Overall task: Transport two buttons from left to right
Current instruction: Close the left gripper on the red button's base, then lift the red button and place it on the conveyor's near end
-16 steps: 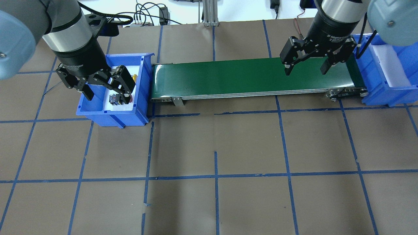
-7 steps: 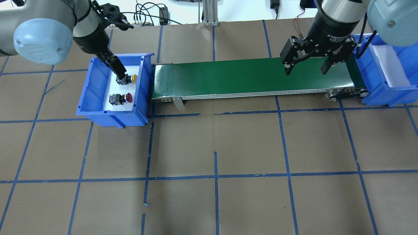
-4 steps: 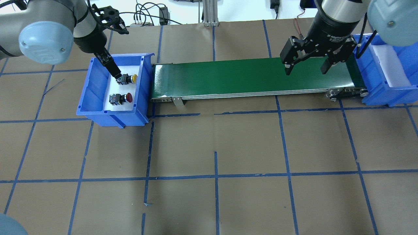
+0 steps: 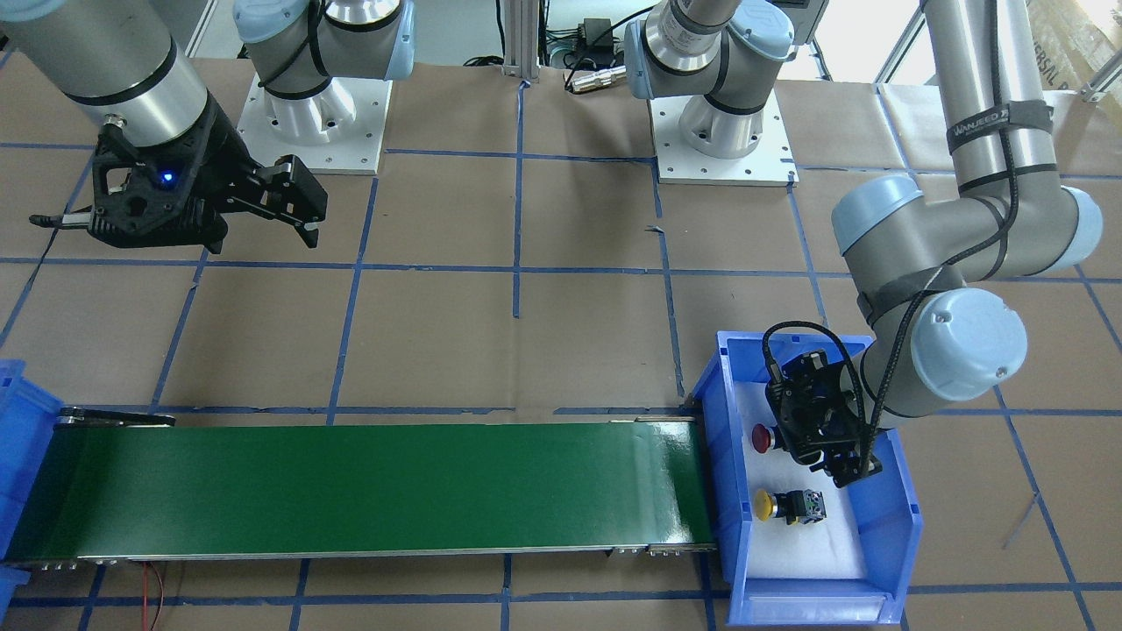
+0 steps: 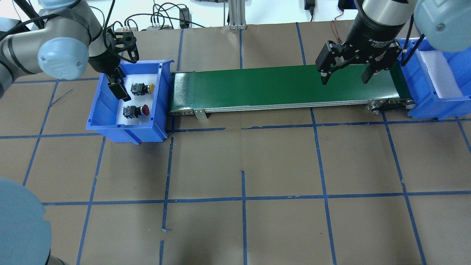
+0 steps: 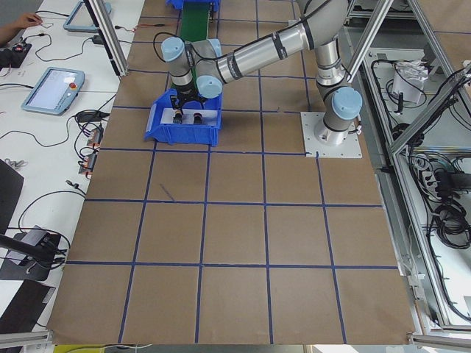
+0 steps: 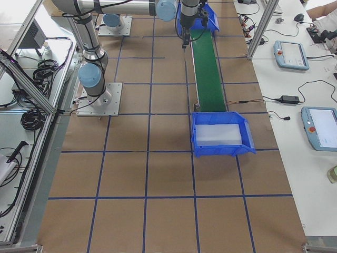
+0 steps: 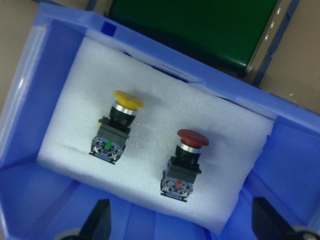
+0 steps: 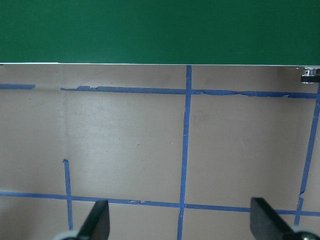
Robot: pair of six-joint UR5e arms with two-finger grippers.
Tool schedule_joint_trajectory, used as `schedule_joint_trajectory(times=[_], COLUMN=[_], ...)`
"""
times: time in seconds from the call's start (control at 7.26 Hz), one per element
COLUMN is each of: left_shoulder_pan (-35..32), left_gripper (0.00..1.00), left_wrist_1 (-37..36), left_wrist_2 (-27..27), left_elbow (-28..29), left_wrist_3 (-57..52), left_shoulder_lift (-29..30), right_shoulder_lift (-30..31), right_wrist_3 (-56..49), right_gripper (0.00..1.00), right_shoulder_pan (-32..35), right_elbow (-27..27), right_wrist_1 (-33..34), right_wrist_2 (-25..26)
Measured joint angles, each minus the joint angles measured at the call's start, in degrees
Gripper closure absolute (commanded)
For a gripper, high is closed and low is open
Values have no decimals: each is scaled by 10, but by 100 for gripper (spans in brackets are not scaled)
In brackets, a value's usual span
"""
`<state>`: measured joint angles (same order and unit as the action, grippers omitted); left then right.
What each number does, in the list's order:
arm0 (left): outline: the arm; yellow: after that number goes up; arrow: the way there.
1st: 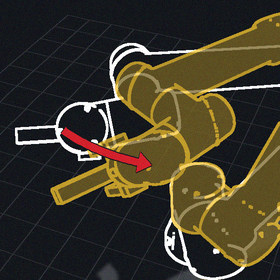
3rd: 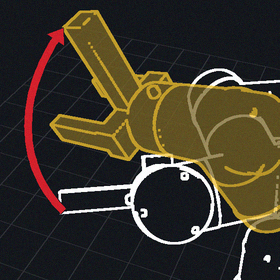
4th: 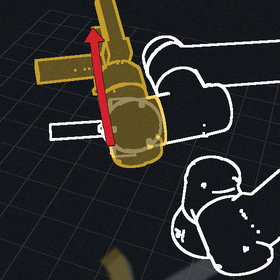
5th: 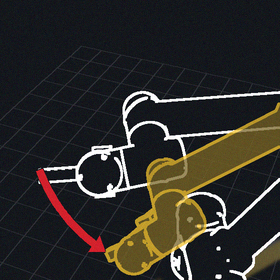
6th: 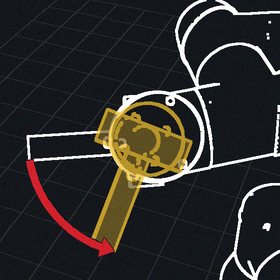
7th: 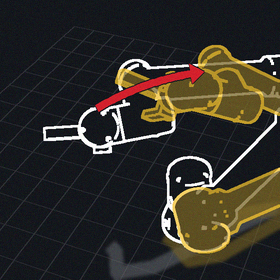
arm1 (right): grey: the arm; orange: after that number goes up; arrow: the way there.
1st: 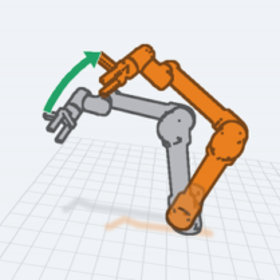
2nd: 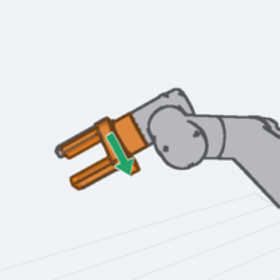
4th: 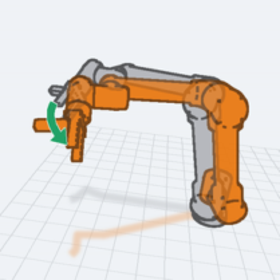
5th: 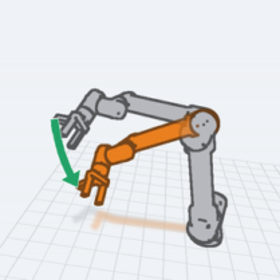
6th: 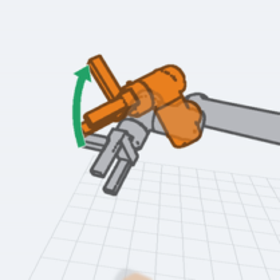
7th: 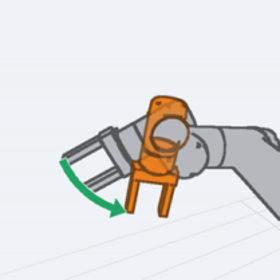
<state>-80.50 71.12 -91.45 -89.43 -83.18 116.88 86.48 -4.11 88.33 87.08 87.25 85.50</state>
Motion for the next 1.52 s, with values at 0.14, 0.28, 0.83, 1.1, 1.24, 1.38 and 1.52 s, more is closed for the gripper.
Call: schedule_joint_trajectory(times=[0.14, 0.28, 0.83, 1.1, 1.24, 1.38, 1.52], left_shoulder_pan=[2, 2, 2, 1, 0, -2, -5], left_gripper=[7, 7, 66, 76, 76, 76, 76], left_wrist_1=[-1, -5, -10, -11, -11, -12, -16], left_wrist_2=[-1, -3, -6, -5, -2, -1, 0], left_elbow=[-2, -2, -6, -5, 1, 9, 20], left_wrist_3=[-2, -3, -4, -1, 21, 80, 171], left_shoulder_lift=[13, 24, 44, 40, 30, 14, 0], right_shoulder_lift=[0, 0, 0, 0, 0, 0, 0], right_wrist_3=[0, 1, 1, 1, 1, 1, 0], right_gripper=[0, 0, 0, 0, 0, 0, 0], right_shoulder_pan=[0, 0, 0, 0, 0, 0, 0], right_elbow=[-1, -1, -2, -1, -1, -1, 0], right_wrist_1=[0, 0, 0, 0, 0, 0, 0], right_wrist_2=[0, -1, -1, -1, 0, 0, 0])
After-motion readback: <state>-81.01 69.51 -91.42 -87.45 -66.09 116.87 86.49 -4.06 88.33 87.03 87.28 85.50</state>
